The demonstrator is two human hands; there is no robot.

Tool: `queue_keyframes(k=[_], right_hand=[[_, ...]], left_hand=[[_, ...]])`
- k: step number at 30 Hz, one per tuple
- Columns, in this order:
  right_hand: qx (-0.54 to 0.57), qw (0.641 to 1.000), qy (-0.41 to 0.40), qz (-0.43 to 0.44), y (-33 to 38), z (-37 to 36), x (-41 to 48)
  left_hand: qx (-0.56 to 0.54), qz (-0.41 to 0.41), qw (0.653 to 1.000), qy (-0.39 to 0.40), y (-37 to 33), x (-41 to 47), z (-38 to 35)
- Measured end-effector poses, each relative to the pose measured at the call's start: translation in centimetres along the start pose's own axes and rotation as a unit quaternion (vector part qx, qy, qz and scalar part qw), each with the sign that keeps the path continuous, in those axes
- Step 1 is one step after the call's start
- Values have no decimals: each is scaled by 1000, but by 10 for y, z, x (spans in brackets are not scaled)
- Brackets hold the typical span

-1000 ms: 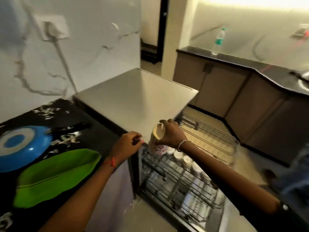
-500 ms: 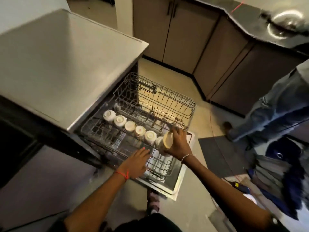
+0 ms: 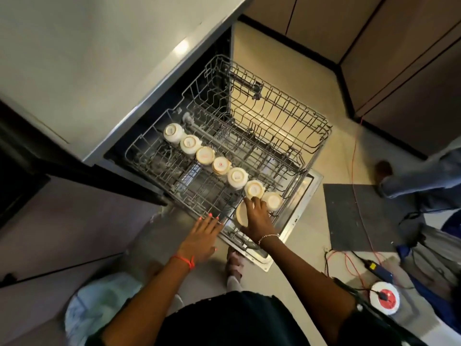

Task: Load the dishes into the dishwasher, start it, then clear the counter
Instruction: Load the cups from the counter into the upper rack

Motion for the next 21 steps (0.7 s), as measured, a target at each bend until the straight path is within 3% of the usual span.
queue_keyframes(k=[3,7,12,21], right_hand=[[-23,999,39,2,-1,-14,5],[-49,996,71,7,-3,-29,8],[-79,993,76,46,-1,-43,6],[-46,991,120,21,-4,-49,-1]], left_hand=[[27,8,997,-67,3,7,-1],[26,-22,997,-67,-1,10,-12],[-10,5,999,-48,-1,10,-8],[-7,24,999,-46,-3,11,-12]])
Point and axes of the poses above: each hand's wrist, its own x-axis towards the middle knuckle, its own z-axis out of the back of the hand, y = z × x, the point moved 8 cm from there along x, towards the middle knuckle, and after that the axes turned 4 degrees about z, right-handed, at the moved point
